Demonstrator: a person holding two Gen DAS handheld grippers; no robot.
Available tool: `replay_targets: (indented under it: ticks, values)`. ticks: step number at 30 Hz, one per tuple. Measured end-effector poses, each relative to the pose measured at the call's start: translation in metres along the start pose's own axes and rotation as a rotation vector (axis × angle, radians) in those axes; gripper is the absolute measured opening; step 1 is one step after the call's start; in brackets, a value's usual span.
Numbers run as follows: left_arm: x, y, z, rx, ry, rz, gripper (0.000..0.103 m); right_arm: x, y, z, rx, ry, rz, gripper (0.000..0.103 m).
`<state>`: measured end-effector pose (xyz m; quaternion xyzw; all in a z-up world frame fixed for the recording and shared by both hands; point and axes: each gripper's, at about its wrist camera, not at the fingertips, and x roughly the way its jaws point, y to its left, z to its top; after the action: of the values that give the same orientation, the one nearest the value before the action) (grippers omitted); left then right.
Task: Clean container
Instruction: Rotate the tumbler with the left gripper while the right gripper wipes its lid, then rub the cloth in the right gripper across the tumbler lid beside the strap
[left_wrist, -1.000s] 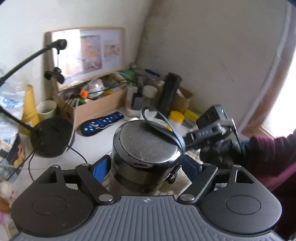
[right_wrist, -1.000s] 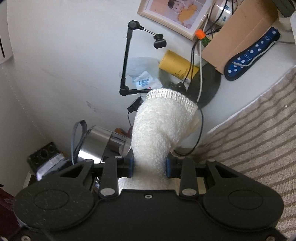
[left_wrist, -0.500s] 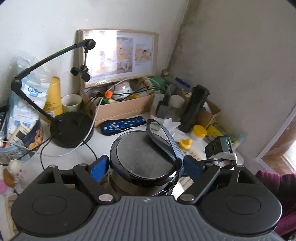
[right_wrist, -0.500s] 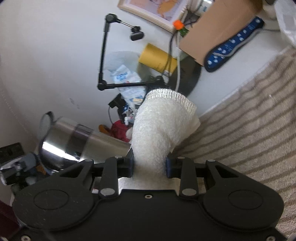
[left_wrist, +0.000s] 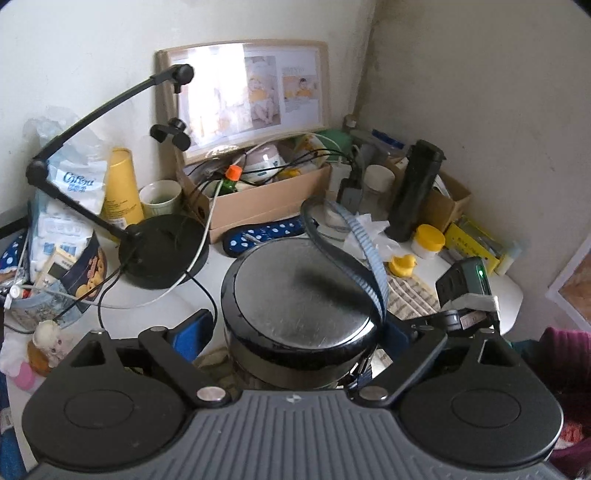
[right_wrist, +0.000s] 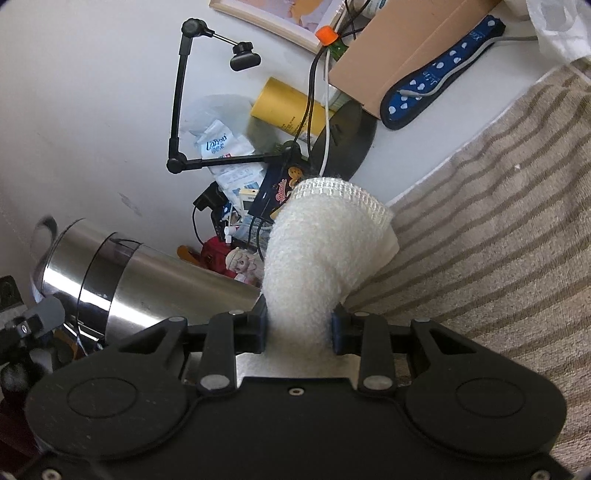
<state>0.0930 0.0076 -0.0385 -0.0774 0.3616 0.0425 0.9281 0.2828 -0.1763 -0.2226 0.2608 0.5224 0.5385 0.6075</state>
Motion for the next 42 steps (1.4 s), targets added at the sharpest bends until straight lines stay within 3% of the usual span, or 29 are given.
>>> replay_targets:
  ticks: [4,13,22,25,32,42]
  values:
    - [0.0,0.003,-0.001,0.068,-0.014,-0.054,0.085,-0.005,0.007,0.003,-0.026,0.012,0.021,0.03]
    - [-0.003,0.031,-0.011,0.268,-0.071,-0.309,0.085,-0.036,0.04,0.02,-0.006,-0.012,0.272,0.03]
    - [-0.004,0.03,-0.012,0.399,-0.06,-0.396,0.085,-0.049,0.084,0.038,-0.025,-0.038,0.462,0.03]
    - [-0.004,0.031,-0.013,0.391,-0.066,-0.395,0.085,-0.046,0.086,0.038,-0.046,-0.018,0.41,0.03]
    - [-0.002,0.029,-0.012,0.354,-0.064,-0.36,0.085,-0.036,0.052,0.022,0.045,-0.024,0.293,0.03]
    - [-0.002,0.025,-0.008,0.334,-0.04,-0.325,0.085,-0.018,0.021,0.009,0.028,0.033,0.067,0.03]
